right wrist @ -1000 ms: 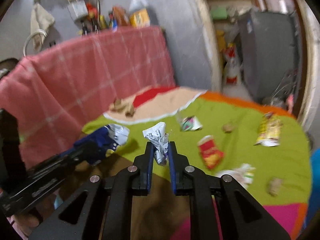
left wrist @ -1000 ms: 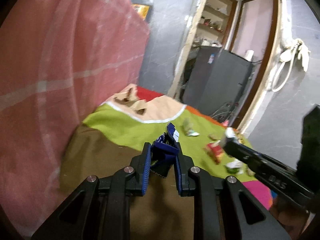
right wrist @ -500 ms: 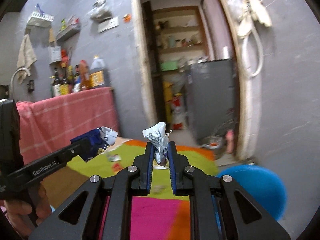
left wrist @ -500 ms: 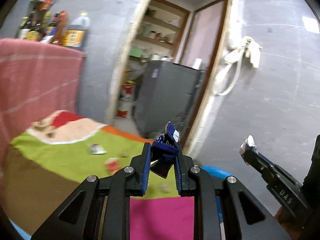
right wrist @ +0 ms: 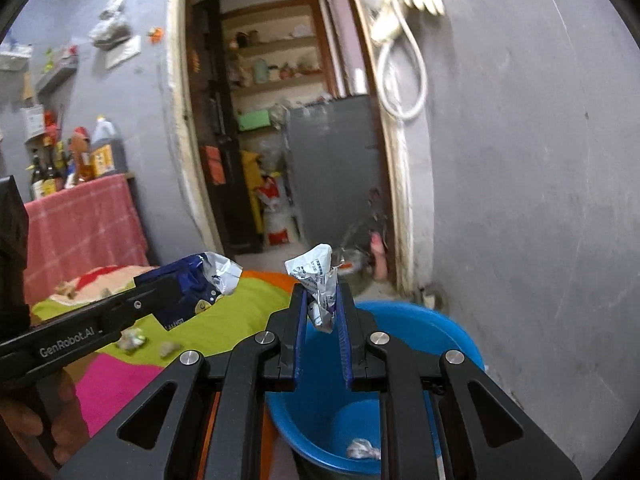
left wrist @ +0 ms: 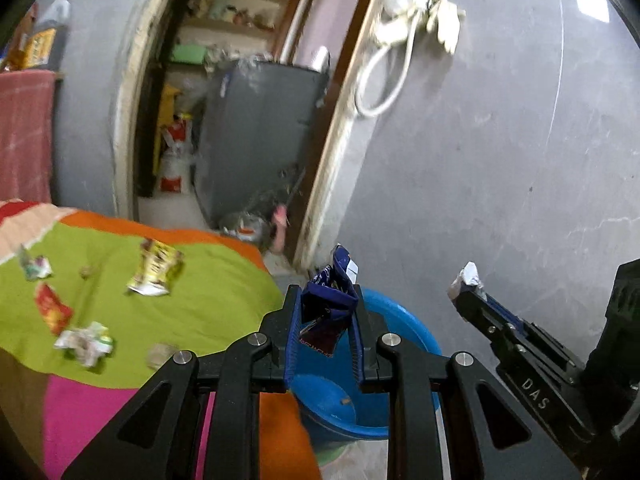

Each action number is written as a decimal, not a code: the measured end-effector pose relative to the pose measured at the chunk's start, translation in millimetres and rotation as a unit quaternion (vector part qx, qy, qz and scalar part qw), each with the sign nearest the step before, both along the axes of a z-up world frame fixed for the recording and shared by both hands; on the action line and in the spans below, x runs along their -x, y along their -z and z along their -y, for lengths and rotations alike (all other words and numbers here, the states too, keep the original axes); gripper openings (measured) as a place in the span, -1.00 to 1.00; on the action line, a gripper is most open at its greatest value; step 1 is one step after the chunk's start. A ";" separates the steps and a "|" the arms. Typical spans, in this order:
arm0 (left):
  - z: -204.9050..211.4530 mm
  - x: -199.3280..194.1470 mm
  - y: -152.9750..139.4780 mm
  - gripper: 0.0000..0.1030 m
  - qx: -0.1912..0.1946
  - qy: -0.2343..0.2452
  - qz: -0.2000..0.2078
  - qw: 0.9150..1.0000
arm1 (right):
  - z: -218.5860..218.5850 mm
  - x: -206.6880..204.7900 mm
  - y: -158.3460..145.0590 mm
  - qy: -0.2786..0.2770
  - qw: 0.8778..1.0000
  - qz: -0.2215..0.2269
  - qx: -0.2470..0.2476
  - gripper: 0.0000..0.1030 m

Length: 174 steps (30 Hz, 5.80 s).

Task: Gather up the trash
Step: 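Carry the blue wrapper and foil to the basin and release both, then move both open grippers back over the blanket, then grasp the brown paper with the left gripper while the right gripper grasps the red snack bag, then carry the brown paper and red bag over the basin and release both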

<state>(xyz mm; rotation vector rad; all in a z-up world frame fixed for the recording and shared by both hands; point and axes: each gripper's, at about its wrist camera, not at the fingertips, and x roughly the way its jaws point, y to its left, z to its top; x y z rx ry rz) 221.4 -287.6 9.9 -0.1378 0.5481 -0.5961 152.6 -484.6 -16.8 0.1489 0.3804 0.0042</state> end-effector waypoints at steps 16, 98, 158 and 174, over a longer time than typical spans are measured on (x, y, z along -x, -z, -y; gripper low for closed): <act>32.7 -34.4 49.7 -0.42 -0.023 0.033 -0.085 0.996 | 39.4 -23.7 45.2 0.033 0.997 -0.064 -0.039 -0.66; -343.7 -84.1 43.0 0.44 -0.099 -0.311 -0.042 0.944 | -297.3 -156.4 68.3 -0.222 0.944 -0.245 0.011 -0.06; -262.9 77.2 -29.0 -0.90 0.026 -0.224 0.083 0.971 | -213.1 -7.5 -49.4 -0.194 0.981 0.028 -0.015 -0.63; -111.7 50.2 -38.9 -0.90 0.032 -0.085 0.098 0.991 | -78.4 9.1 -48.1 -0.063 0.997 0.041 0.015 -0.63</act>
